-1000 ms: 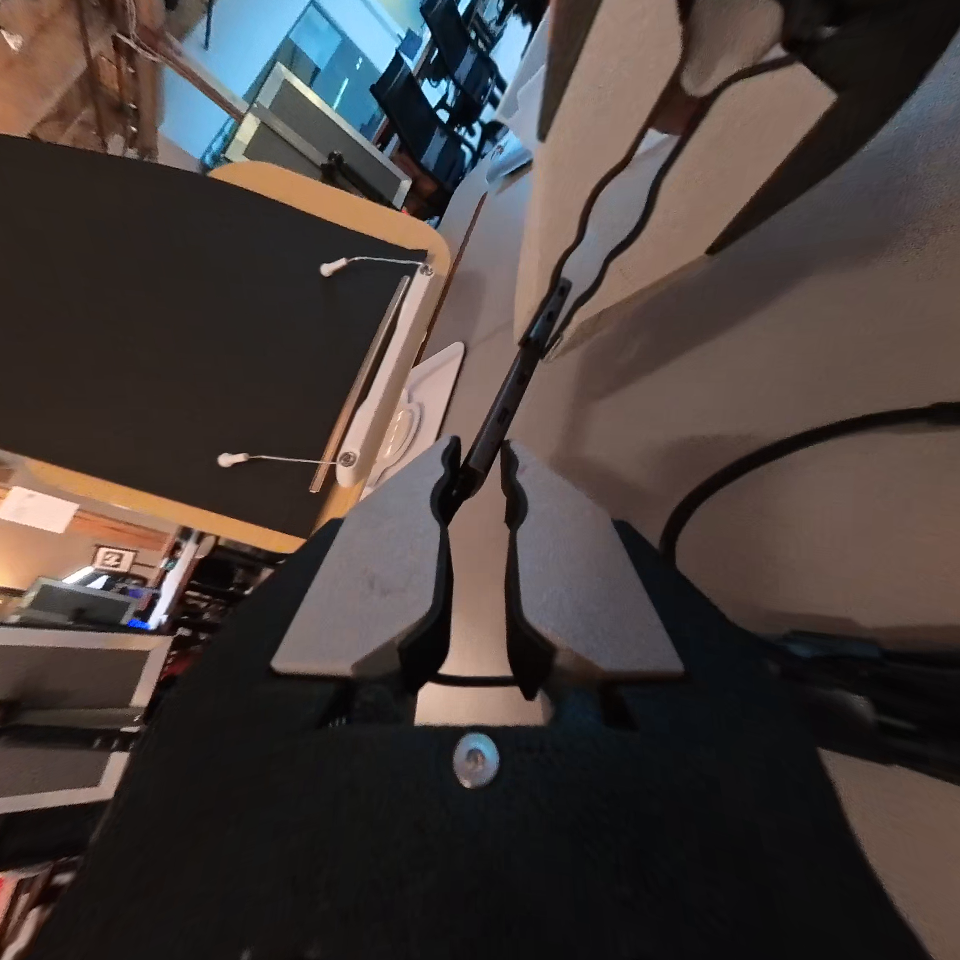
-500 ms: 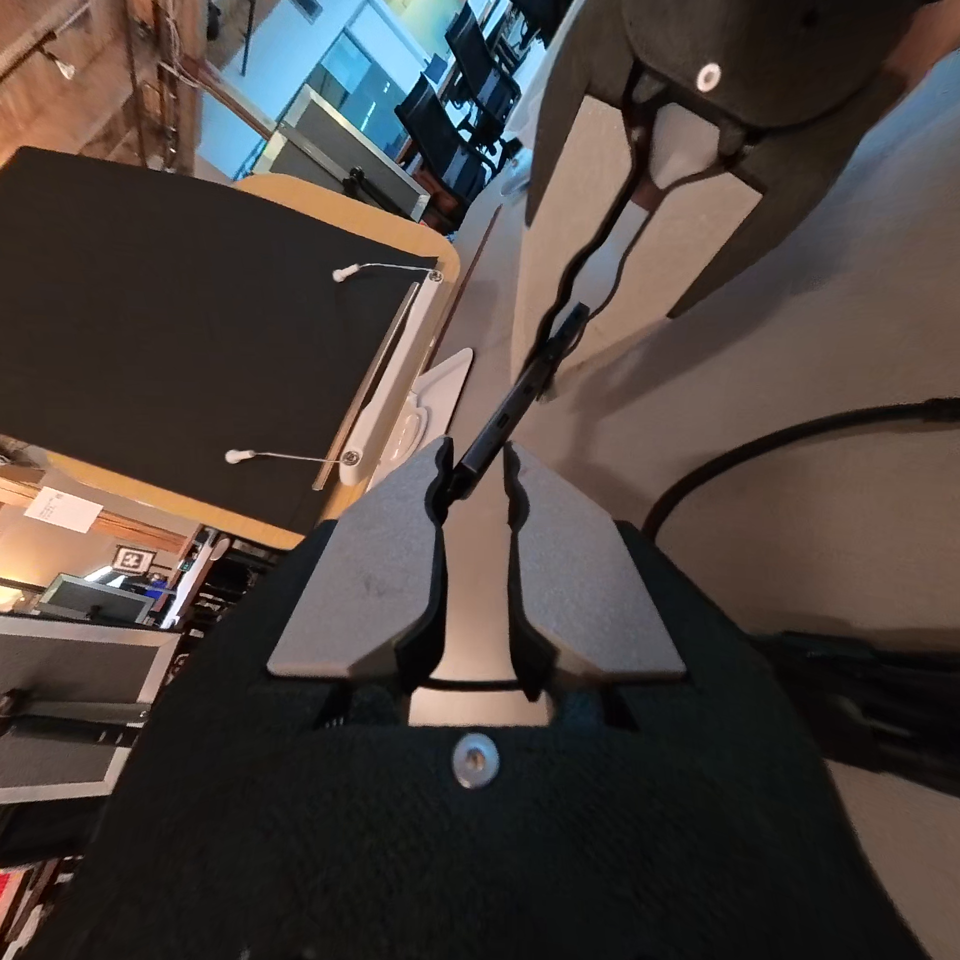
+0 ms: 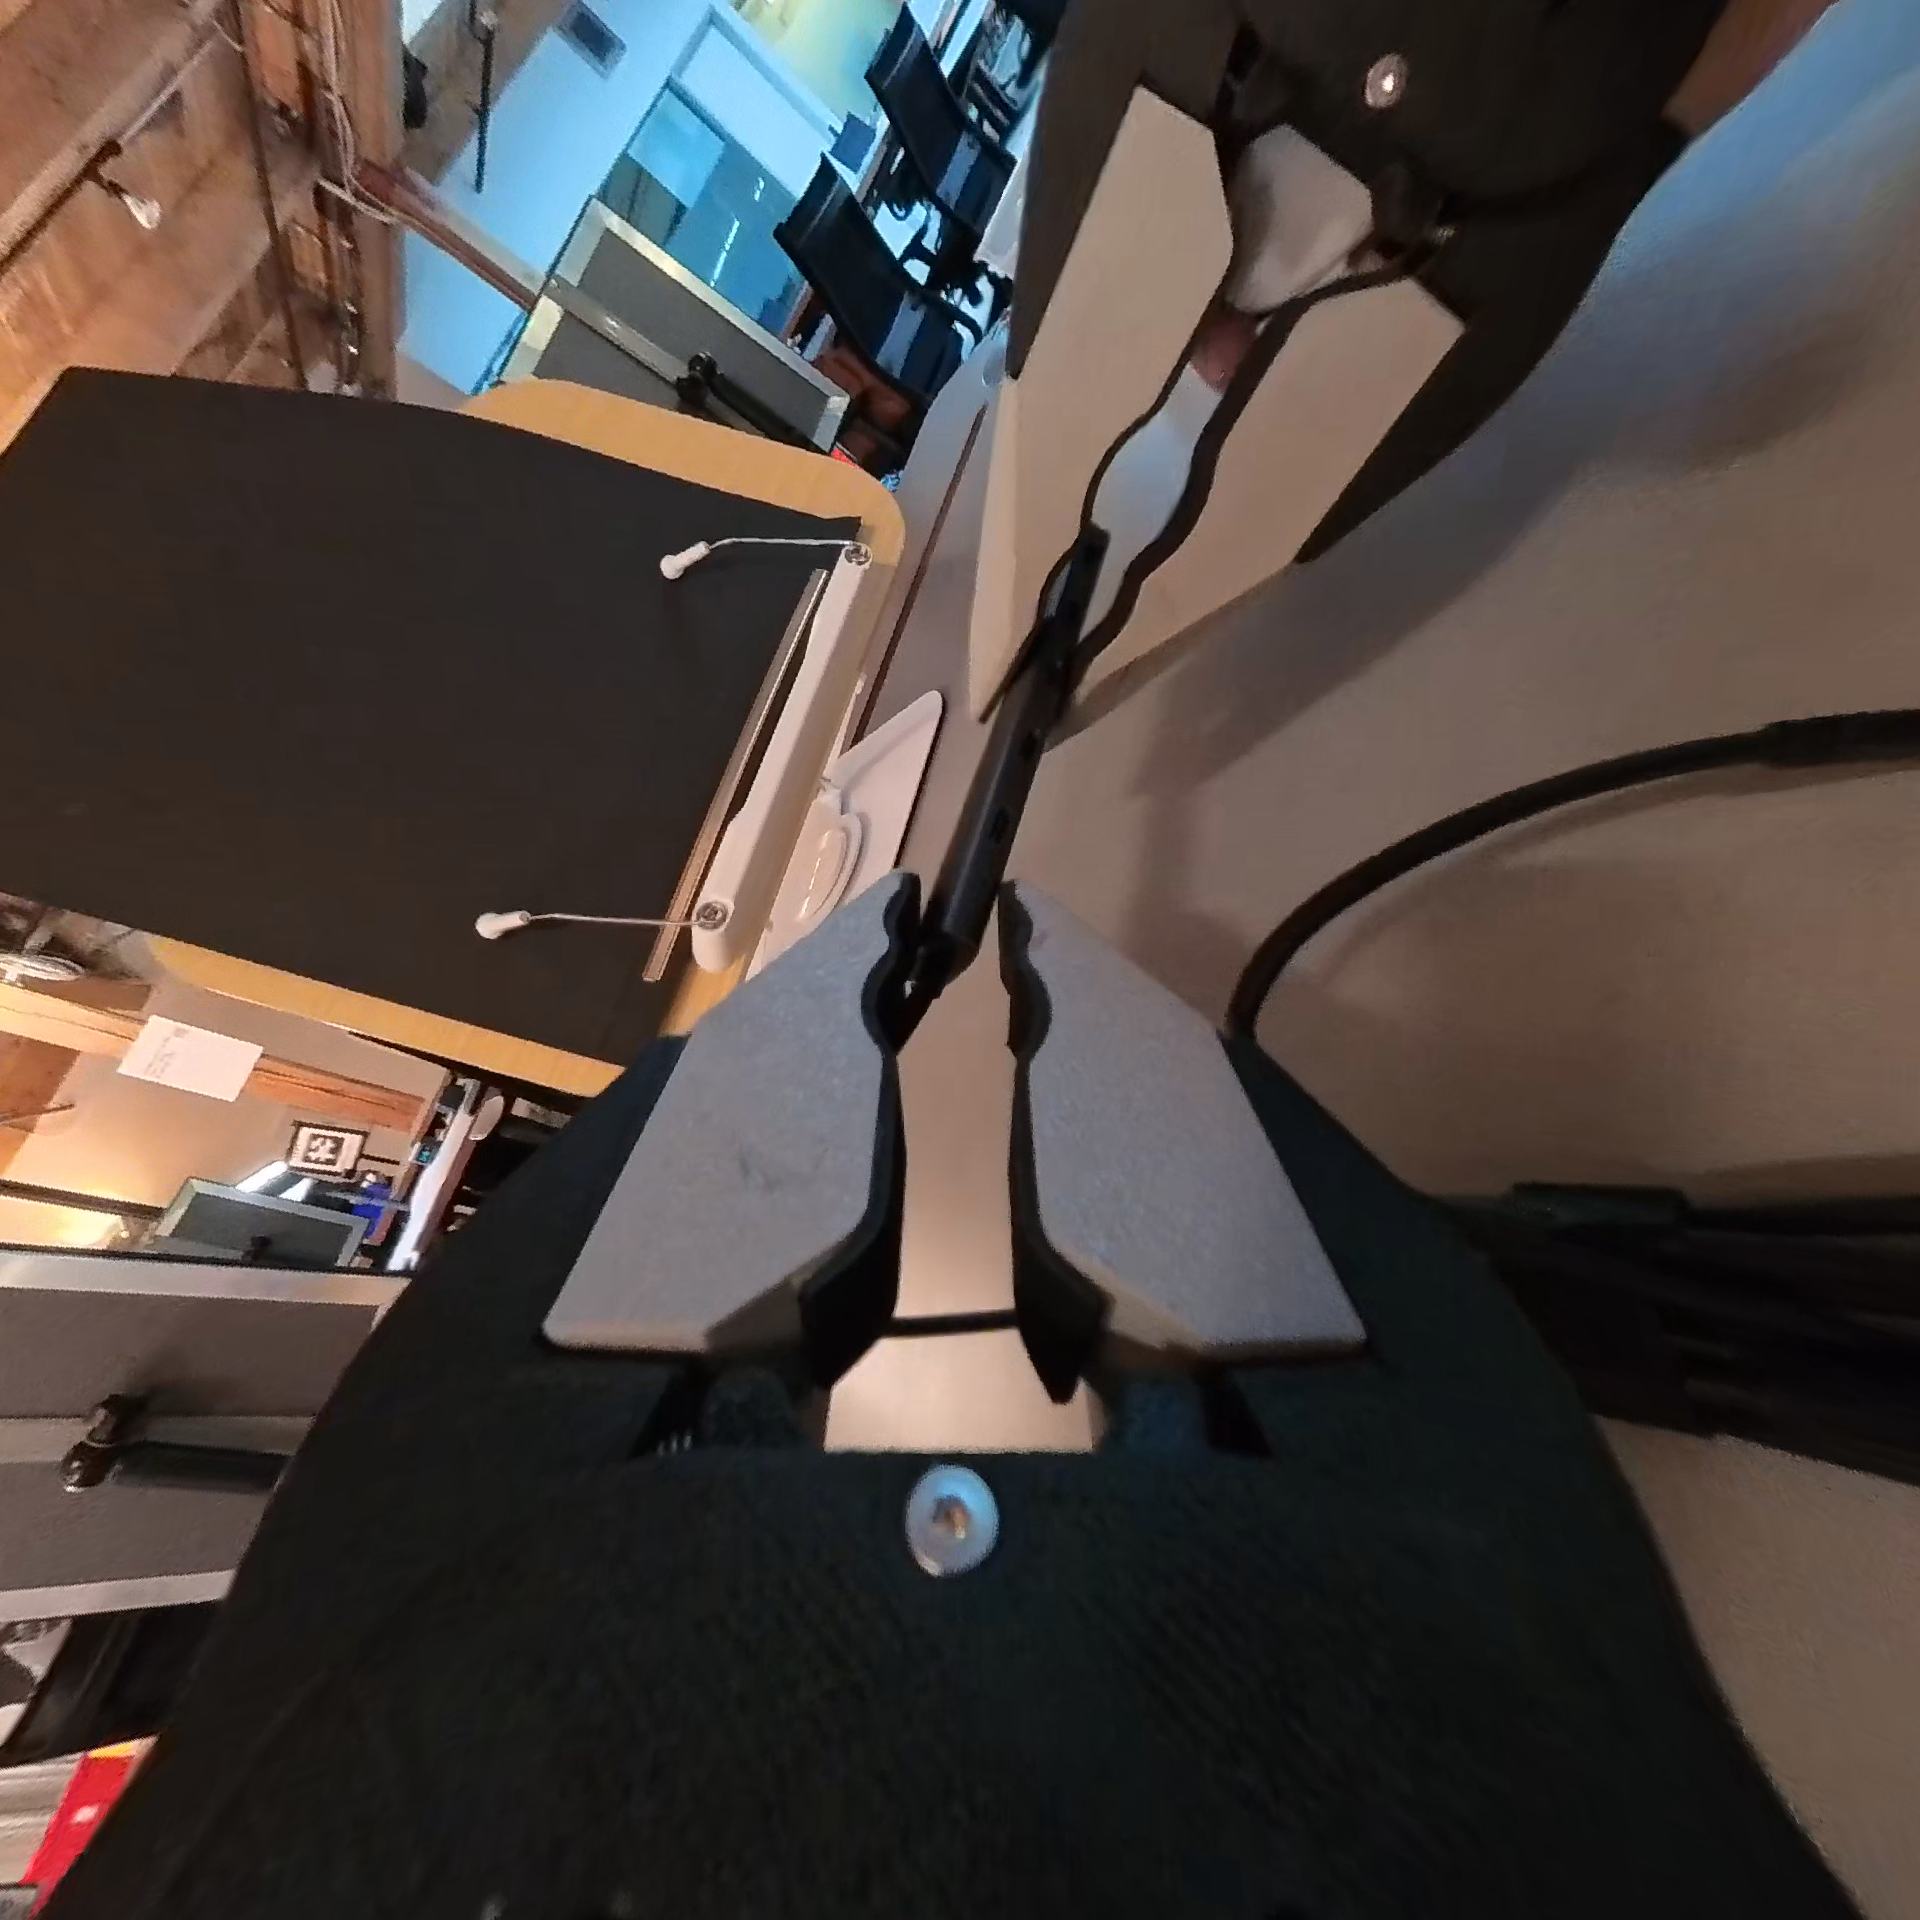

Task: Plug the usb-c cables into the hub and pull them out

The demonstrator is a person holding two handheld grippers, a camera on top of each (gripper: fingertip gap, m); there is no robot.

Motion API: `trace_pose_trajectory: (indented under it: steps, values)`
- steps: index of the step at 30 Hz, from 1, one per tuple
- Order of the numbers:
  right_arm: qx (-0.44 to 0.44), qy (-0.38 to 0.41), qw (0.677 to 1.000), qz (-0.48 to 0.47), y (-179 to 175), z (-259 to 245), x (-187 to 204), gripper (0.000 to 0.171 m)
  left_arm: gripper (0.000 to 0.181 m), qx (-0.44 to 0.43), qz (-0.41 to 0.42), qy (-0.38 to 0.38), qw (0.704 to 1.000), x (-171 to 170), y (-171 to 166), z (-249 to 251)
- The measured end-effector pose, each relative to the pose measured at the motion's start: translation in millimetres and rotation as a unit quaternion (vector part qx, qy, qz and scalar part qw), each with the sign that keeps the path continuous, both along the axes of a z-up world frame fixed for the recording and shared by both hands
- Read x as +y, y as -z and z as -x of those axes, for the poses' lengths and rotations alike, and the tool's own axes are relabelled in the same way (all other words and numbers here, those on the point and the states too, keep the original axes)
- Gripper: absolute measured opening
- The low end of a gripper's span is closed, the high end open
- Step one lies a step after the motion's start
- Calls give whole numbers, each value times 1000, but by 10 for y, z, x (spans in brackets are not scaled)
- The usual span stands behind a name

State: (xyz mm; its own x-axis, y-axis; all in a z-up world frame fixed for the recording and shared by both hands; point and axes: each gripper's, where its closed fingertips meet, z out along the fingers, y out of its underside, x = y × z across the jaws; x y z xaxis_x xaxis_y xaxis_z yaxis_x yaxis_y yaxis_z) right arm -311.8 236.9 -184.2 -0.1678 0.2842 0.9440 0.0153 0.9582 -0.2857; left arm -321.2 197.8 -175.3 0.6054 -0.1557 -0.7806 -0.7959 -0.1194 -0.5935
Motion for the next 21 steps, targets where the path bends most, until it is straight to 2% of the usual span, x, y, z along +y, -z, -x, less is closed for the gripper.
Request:
trace_pose_trajectory:
  steps: [4, 8, 10, 13, 19, 21]
  values:
    - [-15, -37, 999, 36, -3, -54, -87, 7, 19, 22, -2, -14, 1000, -7, 15, 44]
    - [-8, -62, 997, 33, -55, -100, -80, 7, 31, 56, 0, -20, 998, 21, 57, 29]
    - [-14, -73, 997, 37, -46, -122, -75, 7, 29, 62, 0, -16, 998, 22, 55, -3]
    - [-24, -89, 994, 52, -27, -151, -88, 8, 11, 54, -3, -3, 999, -9, 17, -48]
    - [-38, -102, 987, 121, -58, -160, -102, 9, 10, 24, 6, 20, 1000, -51, 1, -127]
    - [-39, -109, 984, 136, -91, -172, -126, 9, 16, 13, 9, 23, 1000, -58, 10, -134]
